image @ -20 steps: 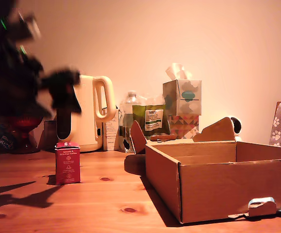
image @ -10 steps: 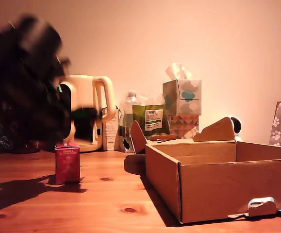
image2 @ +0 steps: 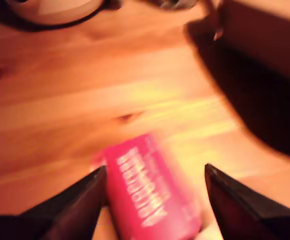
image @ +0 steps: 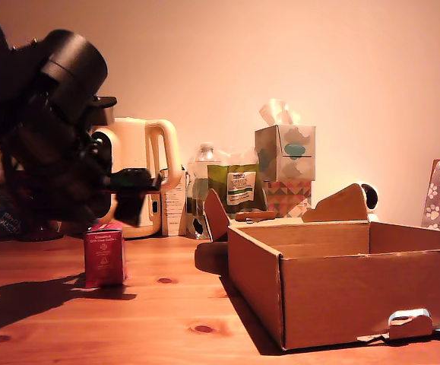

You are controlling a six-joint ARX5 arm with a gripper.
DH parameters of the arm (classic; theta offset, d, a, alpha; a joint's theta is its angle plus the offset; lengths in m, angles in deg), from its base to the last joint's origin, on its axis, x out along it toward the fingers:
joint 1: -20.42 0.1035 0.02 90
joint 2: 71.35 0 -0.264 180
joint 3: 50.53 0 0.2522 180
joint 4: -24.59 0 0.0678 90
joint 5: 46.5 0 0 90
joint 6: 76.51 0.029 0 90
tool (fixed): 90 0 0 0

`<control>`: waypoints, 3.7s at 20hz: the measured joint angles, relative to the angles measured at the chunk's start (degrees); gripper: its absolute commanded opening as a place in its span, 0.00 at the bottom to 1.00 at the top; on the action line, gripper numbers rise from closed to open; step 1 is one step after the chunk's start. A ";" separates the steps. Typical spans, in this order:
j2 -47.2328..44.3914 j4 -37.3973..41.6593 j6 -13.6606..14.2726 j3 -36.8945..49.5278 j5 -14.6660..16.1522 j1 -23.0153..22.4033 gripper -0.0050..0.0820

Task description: Pick the red carton of coffee filters and place it in the cardboard box

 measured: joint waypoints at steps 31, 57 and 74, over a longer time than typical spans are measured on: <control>29.07 -21.51 2.05 1.14 11.37 2.25 0.30; -1.33 -5.90 6.97 -20.52 30.97 -18.21 0.30; -17.25 -26.73 12.04 -33.07 30.38 -18.78 0.64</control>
